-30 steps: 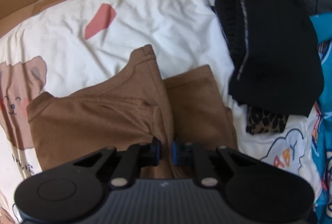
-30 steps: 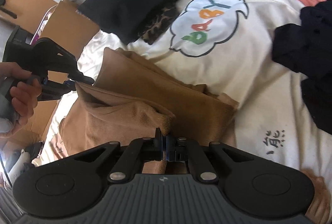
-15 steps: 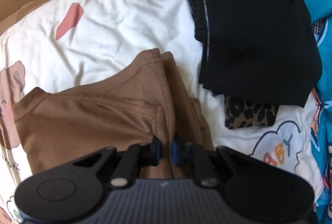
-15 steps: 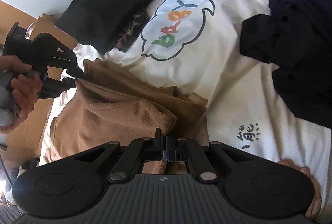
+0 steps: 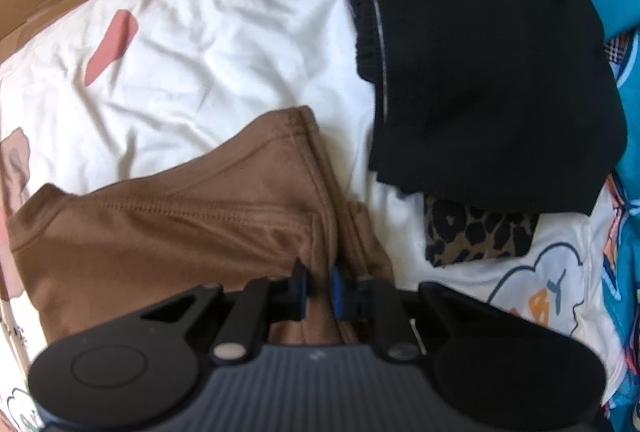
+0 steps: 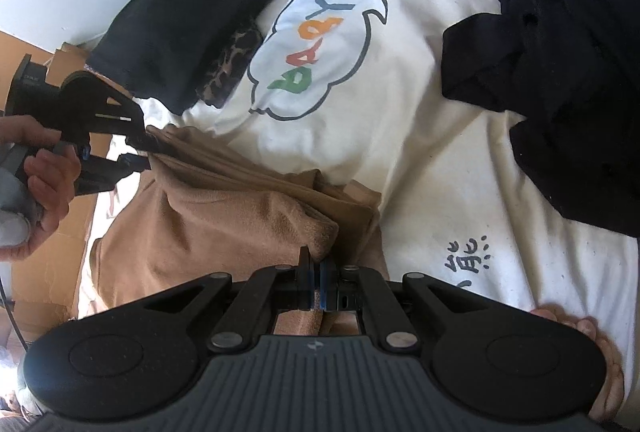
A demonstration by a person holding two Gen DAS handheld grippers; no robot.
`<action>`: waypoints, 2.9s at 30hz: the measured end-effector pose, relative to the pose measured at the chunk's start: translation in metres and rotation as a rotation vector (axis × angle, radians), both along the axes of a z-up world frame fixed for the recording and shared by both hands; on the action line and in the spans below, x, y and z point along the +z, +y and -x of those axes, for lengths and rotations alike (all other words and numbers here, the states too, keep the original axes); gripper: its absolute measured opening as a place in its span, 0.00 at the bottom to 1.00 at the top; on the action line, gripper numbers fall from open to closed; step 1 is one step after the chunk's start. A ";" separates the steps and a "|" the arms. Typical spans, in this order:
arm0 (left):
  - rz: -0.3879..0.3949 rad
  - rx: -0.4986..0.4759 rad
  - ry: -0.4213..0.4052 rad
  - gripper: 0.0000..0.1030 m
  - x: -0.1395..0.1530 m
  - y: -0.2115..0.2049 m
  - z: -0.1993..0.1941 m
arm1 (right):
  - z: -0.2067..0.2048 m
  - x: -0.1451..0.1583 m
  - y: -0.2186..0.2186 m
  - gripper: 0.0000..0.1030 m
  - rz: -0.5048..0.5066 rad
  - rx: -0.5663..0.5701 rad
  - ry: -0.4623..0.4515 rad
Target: Fold clothes
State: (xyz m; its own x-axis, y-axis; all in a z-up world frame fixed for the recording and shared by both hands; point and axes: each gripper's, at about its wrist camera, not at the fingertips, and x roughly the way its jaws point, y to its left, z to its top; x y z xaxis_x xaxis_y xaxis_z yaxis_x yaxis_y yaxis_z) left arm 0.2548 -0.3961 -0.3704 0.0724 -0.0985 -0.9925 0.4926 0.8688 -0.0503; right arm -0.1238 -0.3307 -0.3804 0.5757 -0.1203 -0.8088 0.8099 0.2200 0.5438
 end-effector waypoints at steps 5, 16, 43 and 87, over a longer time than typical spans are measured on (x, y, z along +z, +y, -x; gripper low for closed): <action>0.058 -0.013 -0.014 0.15 0.004 0.001 -0.001 | 0.000 -0.001 -0.001 0.00 0.002 -0.018 -0.001; 0.109 -0.008 0.035 0.24 0.012 0.012 -0.009 | 0.000 0.001 -0.002 0.04 0.014 -0.019 0.009; -0.083 0.055 -0.002 0.25 -0.007 -0.016 -0.006 | -0.007 0.014 -0.002 0.06 0.111 0.029 0.041; 0.138 0.155 0.021 0.06 0.015 0.018 0.016 | 0.006 0.006 -0.002 0.01 0.060 -0.024 0.061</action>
State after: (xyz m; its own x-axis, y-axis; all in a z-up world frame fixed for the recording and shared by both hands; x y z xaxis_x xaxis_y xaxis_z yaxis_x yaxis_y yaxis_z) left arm 0.2387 -0.3778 -0.3553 0.0763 -0.2230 -0.9718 0.3510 0.9183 -0.1832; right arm -0.1294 -0.3331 -0.3748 0.5217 -0.1832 -0.8332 0.8467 0.2306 0.4794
